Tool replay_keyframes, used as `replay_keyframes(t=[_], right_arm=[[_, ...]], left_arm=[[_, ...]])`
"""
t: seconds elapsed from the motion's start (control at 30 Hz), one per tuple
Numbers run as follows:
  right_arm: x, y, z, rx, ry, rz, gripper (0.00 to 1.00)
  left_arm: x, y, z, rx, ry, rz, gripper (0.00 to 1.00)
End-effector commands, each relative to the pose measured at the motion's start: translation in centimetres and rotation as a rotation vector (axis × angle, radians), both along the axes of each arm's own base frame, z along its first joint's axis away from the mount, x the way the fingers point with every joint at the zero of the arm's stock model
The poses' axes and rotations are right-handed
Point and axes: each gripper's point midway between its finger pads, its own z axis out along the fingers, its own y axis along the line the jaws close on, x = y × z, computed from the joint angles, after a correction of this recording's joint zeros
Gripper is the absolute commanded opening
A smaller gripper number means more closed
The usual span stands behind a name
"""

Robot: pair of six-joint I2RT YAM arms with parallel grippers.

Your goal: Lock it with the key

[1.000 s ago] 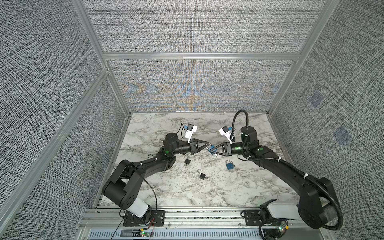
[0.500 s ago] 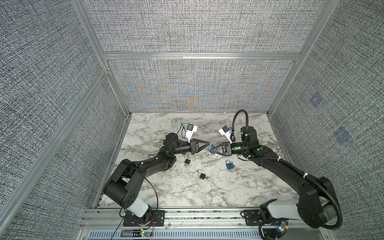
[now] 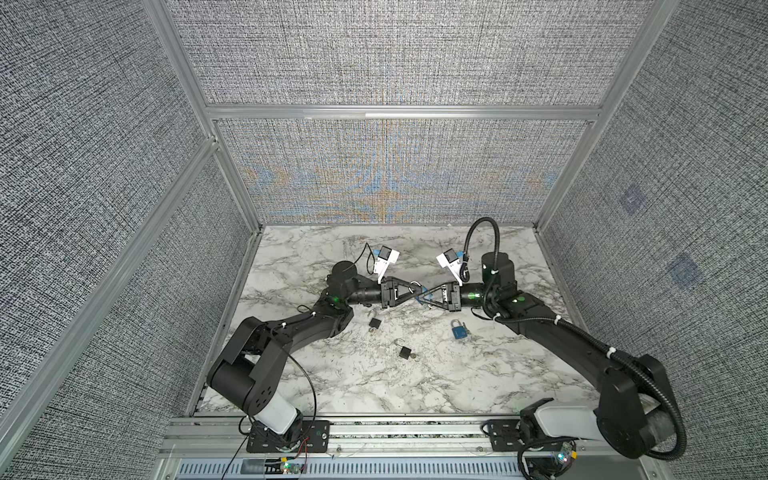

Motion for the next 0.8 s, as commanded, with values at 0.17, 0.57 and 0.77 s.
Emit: replay_keyframes(t=[0.17, 0.57, 0.77], right_arm=[[0.7, 0.1, 0.4, 0.005, -0.038, -0.023, 0.0], [0.7, 0.2, 0.3, 0.003, -0.033, -0.023, 0.0], [0.8, 0.4, 0.3, 0.003, -0.034, -0.016, 0.0]], left_arm=[[-0.5, 1.5, 2.1, -0.115, -0.016, -0.028, 0.26], [0.2, 2.2, 2.7, -0.174, 0.005, -0.029, 0.2], [0.8, 1.7, 2.1, -0.125, 0.001, -0.009, 0.19]])
